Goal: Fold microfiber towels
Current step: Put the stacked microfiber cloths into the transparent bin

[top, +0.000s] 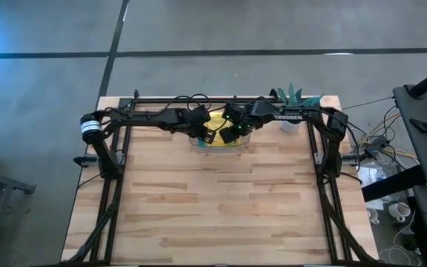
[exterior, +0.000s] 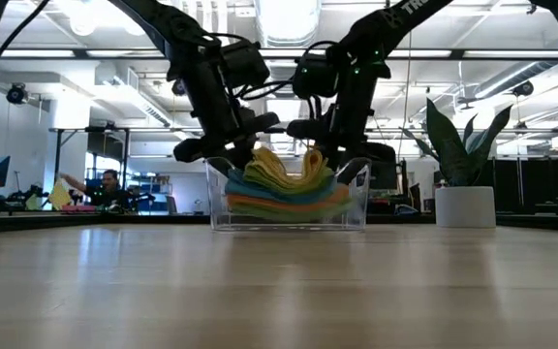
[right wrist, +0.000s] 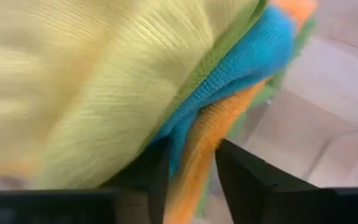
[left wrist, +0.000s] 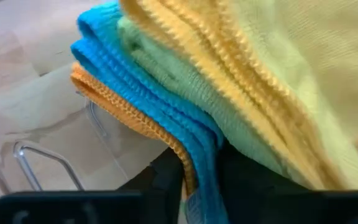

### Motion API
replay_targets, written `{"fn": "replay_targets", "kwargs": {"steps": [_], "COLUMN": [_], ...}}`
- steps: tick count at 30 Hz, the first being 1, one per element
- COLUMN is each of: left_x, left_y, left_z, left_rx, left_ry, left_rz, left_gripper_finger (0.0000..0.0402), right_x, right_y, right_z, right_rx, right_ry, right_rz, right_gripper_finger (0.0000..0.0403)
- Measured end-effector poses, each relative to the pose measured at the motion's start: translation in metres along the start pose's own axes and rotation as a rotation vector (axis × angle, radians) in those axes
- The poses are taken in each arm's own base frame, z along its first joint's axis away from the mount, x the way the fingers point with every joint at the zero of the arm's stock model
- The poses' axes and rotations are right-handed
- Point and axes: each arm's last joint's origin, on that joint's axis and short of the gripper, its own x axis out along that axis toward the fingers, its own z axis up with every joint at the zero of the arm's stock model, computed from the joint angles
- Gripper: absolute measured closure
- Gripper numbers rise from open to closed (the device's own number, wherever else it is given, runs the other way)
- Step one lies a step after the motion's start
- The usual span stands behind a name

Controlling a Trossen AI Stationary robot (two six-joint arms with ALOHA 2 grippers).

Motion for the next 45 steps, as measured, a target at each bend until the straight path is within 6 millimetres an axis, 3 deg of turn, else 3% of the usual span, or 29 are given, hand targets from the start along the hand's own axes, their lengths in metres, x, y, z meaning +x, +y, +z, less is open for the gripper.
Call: {"fn": "replay_targets", "kwargs": {"steps": [7,16,19,23,26,29,36,41,45], "left_x": [-0.015,-0.055,-0.069,-0.074,-0.063,-0.036,0.009,0.015,0.006], "left_y": [0.000,0.006,0.007,0.004,-0.001,-0.005,-0.008,-0.008,-0.008], "left_z": [0.000,0.002,0.006,0.014,0.017,0.014,0.002,0.000,0.002], "left_rx": [0.000,0.064,0.063,0.076,0.067,0.072,0.148,0.154,0.153], "left_ry": [0.030,0.027,-0.026,-0.152,-0.220,-0.220,-0.118,-0.096,-0.105], "left_rz": [-0.059,-0.056,-0.084,-0.084,-0.118,-0.123,-0.079,-0.072,-0.082], "left_gripper_finger": [0.0276,0.0269,0.0269,0.0269,0.0269,0.0269,0.0269,0.0269,0.0269], "right_x": [-0.024,-0.062,-0.065,-0.058,-0.045,-0.033,0.001,0.010,-0.002], "right_y": [-0.008,-0.014,-0.009,0.003,0.014,0.019,0.010,0.009,0.010], "right_z": [-0.006,-0.007,-0.003,0.004,0.003,-0.002,-0.015,-0.015,-0.013], "right_rx": [-0.011,-0.028,-0.030,-0.074,-0.192,-0.341,-0.575,-0.624,-0.618], "right_ry": [0.026,-0.096,-0.152,-0.211,-0.205,-0.177,0.024,0.054,0.027], "right_rz": [-0.026,-0.033,0.016,0.104,0.133,0.108,-0.019,-0.038,-0.028], "right_gripper_finger": [0.0253,0.0252,0.0253,0.0269,0.0297,0.0330,0.0390,0.0393,0.0394]}}
